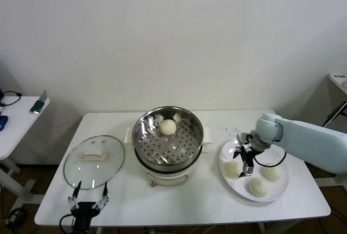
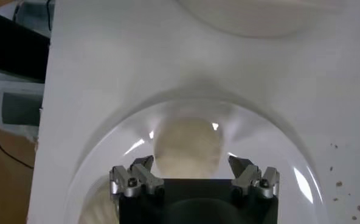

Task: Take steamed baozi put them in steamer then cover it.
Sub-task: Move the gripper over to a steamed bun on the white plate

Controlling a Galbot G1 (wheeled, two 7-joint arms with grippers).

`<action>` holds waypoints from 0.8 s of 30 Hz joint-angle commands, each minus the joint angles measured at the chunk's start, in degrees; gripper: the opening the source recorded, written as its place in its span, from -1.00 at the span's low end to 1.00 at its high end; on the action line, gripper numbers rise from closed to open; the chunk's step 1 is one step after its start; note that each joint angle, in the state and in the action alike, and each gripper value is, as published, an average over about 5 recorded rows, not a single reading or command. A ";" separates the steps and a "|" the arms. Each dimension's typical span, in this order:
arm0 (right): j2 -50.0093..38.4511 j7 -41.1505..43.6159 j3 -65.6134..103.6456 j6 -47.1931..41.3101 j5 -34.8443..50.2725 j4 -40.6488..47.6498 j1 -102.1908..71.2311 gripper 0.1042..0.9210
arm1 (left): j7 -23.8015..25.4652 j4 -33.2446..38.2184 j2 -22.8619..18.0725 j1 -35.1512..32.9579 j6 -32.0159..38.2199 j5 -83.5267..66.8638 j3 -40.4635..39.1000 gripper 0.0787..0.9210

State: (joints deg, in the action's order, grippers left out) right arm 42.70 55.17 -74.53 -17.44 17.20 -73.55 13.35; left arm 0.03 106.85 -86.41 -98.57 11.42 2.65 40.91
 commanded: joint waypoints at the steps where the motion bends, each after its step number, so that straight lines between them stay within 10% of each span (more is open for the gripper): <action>1: 2.37 0.24 1.48 -0.28 -0.44 2.28 -2.22 0.76 | -0.05 -0.34 0.04 0.14 -0.08 -0.10 0.14 0.77; 24: 2.38 1.94 -0.32 1.07 -0.06 3.14 -0.20 0.39 | -0.18 -0.97 0.17 0.58 -0.04 -0.52 0.58 0.77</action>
State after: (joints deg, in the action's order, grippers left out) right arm 44.70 56.97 -74.86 -16.40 17.30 -70.89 13.24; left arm -0.12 105.93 -86.28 -97.97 11.35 2.17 41.49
